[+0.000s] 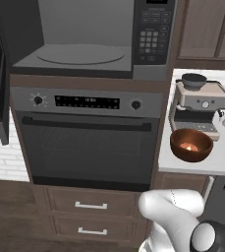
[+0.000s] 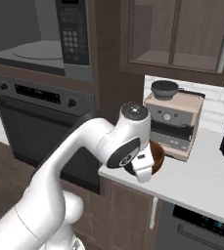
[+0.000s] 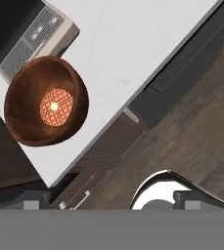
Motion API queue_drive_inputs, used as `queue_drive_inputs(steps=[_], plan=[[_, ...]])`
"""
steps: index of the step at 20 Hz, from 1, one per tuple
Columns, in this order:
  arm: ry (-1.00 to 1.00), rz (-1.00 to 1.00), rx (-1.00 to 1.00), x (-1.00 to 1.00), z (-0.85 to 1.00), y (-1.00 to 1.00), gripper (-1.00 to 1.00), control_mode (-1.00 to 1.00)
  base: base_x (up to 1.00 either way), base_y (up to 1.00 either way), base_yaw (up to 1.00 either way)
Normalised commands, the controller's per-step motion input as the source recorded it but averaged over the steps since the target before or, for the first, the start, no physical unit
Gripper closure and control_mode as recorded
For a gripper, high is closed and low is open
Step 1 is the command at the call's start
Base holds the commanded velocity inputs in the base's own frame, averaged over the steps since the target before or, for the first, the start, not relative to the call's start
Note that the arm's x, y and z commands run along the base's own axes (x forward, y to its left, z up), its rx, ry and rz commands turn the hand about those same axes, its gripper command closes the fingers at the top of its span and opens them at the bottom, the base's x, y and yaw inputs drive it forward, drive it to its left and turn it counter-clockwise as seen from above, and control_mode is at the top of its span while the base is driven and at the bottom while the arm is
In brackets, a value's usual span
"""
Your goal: Open the microwave, place the bowl with waffle inside the microwave, then close the microwave door and turn it on.
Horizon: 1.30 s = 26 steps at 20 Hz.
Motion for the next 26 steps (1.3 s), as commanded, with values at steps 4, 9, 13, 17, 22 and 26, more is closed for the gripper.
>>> queue_drive_inputs(steps=[4,9,13,17,22,26], plan=[[0.0,0.01,0.03,0.34,-0.39,-0.24,-1.0,-1.0,0.0,0.0,0.0],[0.06,0.04,0.0,0.59,-0.32,-0.03,-1.0,-1.0,0.0,0.0,0.0],[0.05,0.04,0.0,0.53,-0.36,-0.03,-1.0,-1.0,0.0,0.0,0.0],[0.0,0.03,0.0,0.37,-0.4,-0.09,-1.0,-1.0,0.0,0.0,0.0],[0.0,0.04,0.0,0.37,-0.35,-0.09,-1.0,-1.0,0.0,0.0,0.0],[0.0,0.03,0.0,0.3,-0.38,-0.16,-1.0,-1.0,0.0,0.0,0.0]])
